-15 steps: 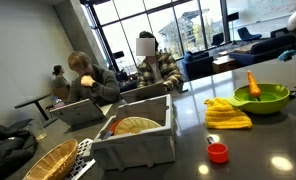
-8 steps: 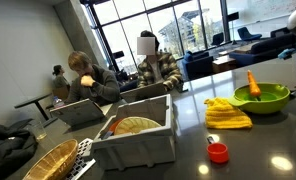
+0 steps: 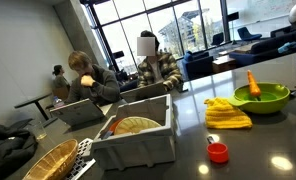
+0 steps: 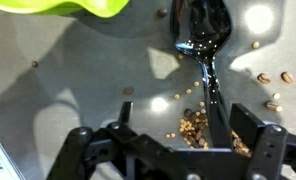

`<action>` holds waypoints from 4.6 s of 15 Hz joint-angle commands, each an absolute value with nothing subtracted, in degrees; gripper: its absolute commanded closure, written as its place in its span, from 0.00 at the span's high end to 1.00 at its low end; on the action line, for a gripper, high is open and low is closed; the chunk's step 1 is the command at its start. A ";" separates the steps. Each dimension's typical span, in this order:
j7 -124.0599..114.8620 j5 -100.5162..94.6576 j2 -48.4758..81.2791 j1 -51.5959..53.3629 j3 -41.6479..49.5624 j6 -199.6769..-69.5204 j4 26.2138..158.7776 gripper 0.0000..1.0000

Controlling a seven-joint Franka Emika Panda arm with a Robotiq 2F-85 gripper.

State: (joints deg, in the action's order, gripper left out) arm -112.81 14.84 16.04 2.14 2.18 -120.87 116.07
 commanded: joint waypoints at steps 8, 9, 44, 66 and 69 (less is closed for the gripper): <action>-109.27 15.44 17.16 -0.74 4.16 -119.43 113.90 1.00; -109.20 15.57 16.94 -0.73 4.06 -119.43 114.05 1.00; -109.26 17.10 19.50 1.59 1.61 -119.19 115.53 1.00; -133.59 18.27 20.44 6.78 -1.02 -117.87 107.43 1.00; -133.98 17.95 19.75 4.36 0.69 -117.39 107.86 1.00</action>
